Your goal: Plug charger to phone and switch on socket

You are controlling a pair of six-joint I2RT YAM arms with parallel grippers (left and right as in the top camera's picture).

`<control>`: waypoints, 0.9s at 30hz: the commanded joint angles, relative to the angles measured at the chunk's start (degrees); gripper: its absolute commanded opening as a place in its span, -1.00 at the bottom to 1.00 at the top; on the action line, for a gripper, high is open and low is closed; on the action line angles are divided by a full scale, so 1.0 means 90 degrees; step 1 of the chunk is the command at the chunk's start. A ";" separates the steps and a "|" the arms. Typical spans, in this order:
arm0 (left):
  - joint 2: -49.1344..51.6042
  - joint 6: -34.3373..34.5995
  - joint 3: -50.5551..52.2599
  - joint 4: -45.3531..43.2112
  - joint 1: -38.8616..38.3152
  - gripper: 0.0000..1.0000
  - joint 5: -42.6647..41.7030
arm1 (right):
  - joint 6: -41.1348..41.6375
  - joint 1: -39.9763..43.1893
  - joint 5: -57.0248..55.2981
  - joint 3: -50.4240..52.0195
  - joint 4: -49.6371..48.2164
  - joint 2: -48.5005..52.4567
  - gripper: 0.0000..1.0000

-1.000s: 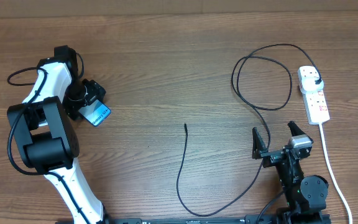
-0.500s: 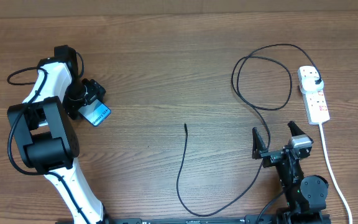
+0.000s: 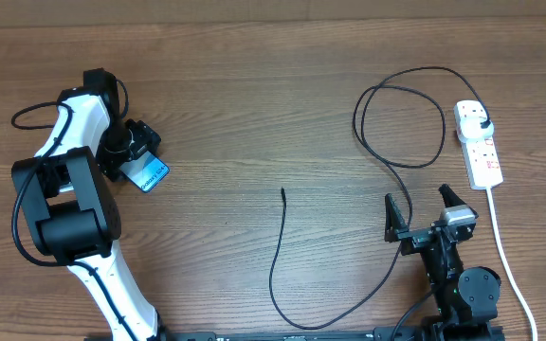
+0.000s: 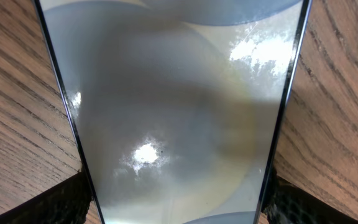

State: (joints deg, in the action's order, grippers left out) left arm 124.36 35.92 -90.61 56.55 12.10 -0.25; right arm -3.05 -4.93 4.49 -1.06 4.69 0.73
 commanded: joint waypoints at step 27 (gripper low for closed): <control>0.0124 0.0056 0.0153 0.0214 0.0046 0.44 0.0022 | -0.0024 -0.0034 0.0010 0.0068 -0.0029 -0.0063 1.00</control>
State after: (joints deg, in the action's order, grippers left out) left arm 124.33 36.07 -90.63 57.84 12.10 -0.67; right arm -3.03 -4.93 4.49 -1.06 4.69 0.73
